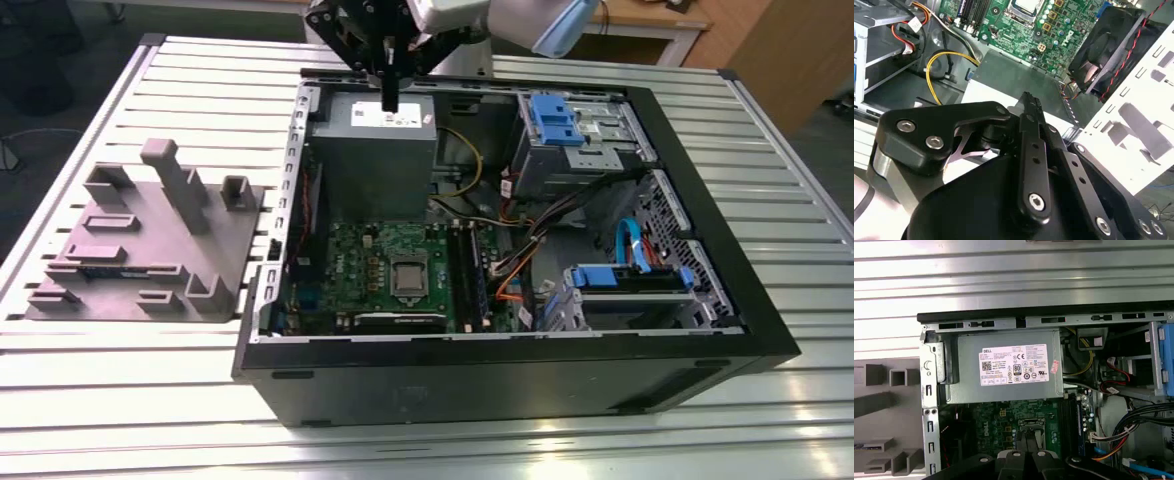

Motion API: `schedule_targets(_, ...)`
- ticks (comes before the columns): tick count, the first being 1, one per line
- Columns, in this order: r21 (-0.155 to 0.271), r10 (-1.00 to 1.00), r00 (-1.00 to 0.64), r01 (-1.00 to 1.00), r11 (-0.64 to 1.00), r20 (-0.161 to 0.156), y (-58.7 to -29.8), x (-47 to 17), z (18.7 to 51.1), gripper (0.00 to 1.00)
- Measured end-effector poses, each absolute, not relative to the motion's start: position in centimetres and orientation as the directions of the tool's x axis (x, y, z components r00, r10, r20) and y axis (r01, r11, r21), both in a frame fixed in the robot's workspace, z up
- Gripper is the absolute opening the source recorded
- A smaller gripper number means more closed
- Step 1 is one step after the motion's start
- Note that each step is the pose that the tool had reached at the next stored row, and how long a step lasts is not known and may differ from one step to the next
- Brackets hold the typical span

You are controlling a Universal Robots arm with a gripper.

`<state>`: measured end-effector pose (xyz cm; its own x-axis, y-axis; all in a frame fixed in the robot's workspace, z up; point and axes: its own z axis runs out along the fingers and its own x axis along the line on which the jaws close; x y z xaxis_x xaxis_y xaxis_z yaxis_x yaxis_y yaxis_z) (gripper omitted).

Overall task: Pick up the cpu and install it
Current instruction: 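Install the first cpu locking lever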

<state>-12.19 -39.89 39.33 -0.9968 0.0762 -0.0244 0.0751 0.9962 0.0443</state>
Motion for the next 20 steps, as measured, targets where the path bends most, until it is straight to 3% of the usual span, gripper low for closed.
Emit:
schedule_targets(5, 0.044, 0.076, -0.997, 0.075, 0.996, -0.024, -42.3, -12.2, 37.5, 0.10)
schedule_targets(20, 0.044, 0.076, -0.997, 0.075, 0.996, -0.025, -43.1, -12.2, 37.4, 0.10)
